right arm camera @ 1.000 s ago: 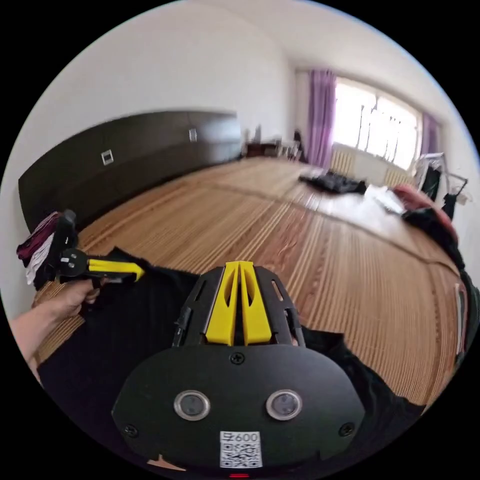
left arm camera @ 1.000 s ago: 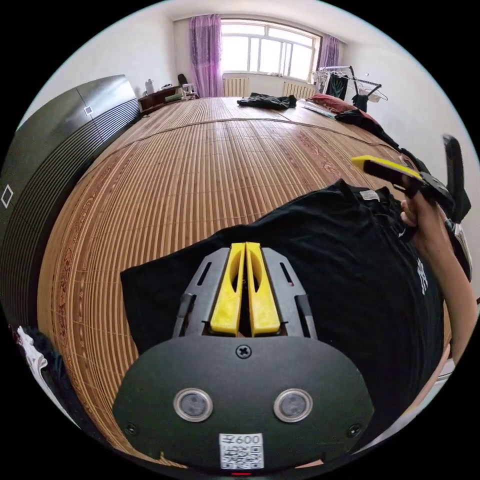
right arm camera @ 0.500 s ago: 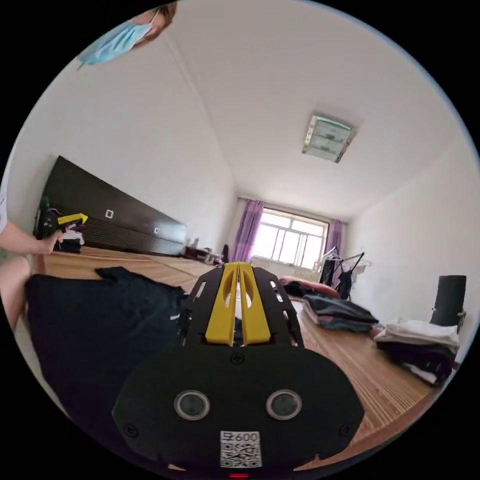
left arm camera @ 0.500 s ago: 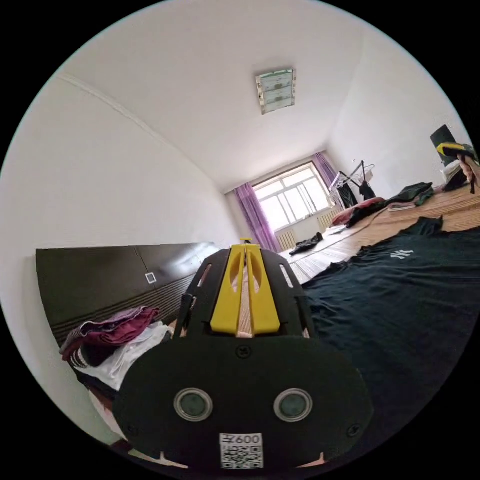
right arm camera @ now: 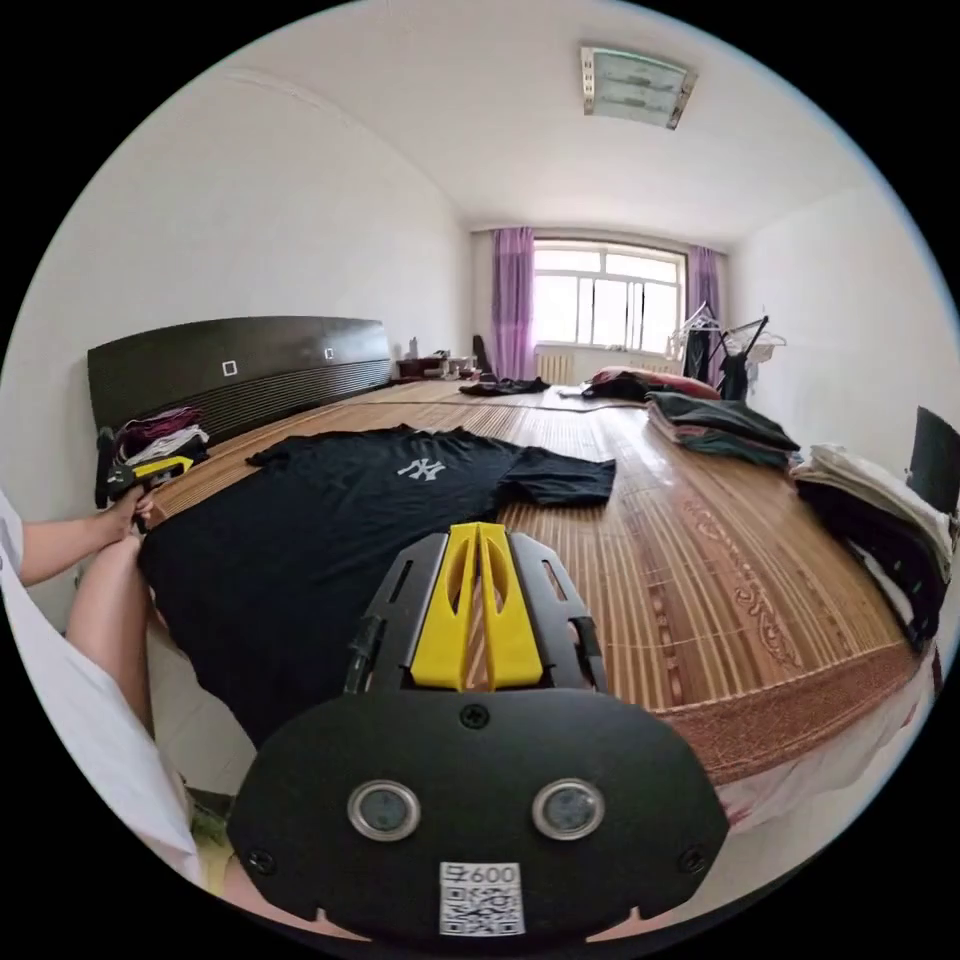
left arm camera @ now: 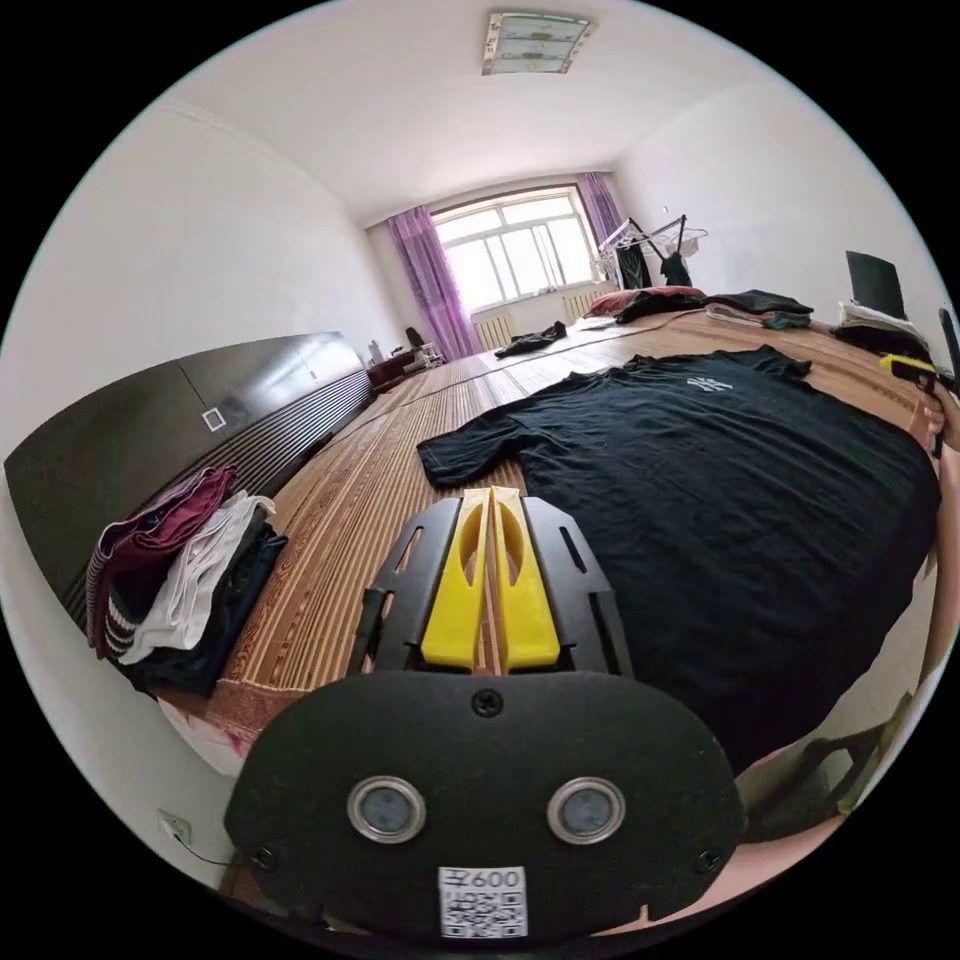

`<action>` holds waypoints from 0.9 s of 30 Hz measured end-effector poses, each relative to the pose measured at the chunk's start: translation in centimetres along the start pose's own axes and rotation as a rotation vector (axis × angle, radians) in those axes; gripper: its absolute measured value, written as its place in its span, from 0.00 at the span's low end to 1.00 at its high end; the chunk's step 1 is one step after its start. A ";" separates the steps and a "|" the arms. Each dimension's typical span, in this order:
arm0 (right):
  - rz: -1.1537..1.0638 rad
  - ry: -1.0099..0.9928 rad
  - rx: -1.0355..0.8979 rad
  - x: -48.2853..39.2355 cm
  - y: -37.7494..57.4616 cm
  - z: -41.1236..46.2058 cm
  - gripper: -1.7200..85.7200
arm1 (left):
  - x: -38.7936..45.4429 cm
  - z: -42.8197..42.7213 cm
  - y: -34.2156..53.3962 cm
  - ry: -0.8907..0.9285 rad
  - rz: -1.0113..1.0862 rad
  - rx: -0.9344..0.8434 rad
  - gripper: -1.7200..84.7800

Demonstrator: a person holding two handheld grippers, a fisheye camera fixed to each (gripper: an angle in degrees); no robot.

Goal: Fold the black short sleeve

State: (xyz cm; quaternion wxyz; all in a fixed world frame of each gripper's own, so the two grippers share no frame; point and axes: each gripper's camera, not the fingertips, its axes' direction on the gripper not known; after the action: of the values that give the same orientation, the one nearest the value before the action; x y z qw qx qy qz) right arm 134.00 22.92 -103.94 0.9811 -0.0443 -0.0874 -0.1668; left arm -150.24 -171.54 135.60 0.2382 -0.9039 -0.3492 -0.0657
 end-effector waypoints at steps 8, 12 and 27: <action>0.060 0.191 -0.147 3.0 2.5 6.7 0.01 | -7.0 -2.6 0.1 0.092 -0.240 0.055 0.03; 0.038 0.216 -0.153 3.6 1.9 7.7 0.01 | -9.7 -4.0 0.7 0.085 -0.318 0.100 0.03; 0.148 0.123 -0.111 10.3 -0.2 8.2 0.01 | -19.5 -4.2 1.9 0.165 -0.458 0.096 0.02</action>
State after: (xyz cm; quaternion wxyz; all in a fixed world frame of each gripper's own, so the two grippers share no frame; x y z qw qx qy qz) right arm 142.26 20.39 -93.96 0.9903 -0.0946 -0.0140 -0.1007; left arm -163.42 -186.46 132.99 0.2875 -0.7803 -0.5272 -0.1747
